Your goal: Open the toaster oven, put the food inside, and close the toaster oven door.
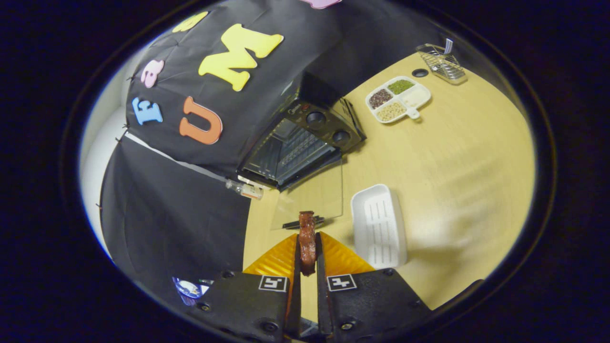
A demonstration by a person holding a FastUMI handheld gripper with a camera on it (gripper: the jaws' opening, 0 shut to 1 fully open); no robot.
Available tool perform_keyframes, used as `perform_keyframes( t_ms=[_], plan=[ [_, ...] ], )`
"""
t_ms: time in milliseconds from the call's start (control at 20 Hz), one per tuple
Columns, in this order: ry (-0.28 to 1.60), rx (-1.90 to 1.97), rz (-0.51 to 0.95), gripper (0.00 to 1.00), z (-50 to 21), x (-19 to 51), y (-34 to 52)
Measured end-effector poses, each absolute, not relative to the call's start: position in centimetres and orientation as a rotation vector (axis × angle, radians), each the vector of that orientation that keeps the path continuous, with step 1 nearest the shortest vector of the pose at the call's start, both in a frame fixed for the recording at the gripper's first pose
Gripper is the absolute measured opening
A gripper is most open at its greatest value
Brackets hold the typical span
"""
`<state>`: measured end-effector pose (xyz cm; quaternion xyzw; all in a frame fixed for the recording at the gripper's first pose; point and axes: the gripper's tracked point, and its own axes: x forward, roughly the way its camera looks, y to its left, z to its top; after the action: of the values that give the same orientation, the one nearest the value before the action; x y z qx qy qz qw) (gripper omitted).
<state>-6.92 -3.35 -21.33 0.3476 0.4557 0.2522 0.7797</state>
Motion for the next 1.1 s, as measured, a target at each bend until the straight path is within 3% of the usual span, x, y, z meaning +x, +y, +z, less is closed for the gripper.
perform_keyframes(
  t_ms=[700,1100],
  plan=[
    [0.613,1.202,0.275,0.17,-23.2,4.8,15.2],
    [0.506,1.255,0.074,0.17,-25.3,13.0,16.9]
  ],
)
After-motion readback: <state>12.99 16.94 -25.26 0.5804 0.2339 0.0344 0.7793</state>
